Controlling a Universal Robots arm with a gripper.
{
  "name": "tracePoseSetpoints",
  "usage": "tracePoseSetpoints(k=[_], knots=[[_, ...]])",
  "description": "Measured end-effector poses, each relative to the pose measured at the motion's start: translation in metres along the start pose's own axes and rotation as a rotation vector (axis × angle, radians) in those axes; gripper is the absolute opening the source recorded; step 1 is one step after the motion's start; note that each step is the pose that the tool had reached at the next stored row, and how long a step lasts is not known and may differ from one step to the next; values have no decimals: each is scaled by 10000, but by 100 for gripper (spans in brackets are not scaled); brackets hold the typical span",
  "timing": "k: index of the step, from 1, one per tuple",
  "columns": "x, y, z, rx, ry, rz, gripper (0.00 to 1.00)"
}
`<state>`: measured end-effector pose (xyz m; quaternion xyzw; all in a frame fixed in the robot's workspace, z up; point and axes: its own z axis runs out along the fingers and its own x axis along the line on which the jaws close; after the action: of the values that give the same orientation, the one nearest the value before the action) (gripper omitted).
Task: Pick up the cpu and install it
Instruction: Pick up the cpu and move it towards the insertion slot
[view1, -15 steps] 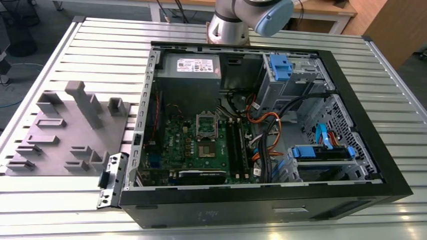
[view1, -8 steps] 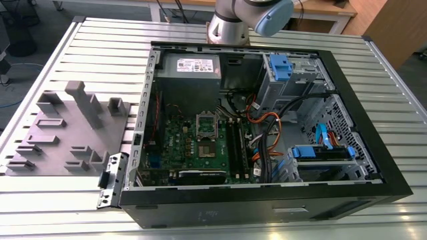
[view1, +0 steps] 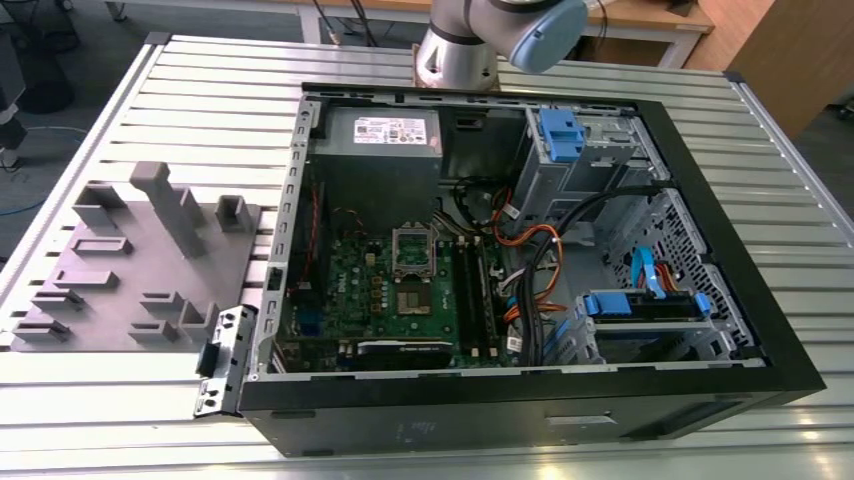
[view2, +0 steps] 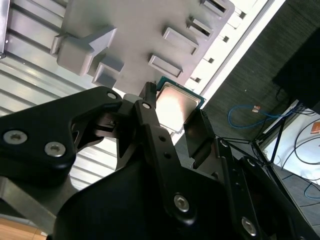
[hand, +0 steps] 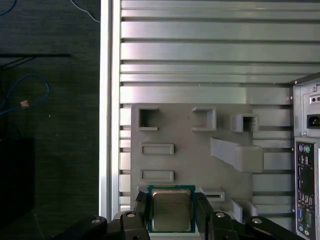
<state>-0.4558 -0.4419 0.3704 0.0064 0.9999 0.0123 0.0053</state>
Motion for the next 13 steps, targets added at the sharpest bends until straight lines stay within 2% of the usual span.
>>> tracePoseSetpoints(k=[3, 8, 13], knots=[[-92, 1, 1, -1, 12, 0, 47], [-192, 3, 3, 0, 29, 0, 47], [-342, 4, 4, 0, 66, 2, 47]])
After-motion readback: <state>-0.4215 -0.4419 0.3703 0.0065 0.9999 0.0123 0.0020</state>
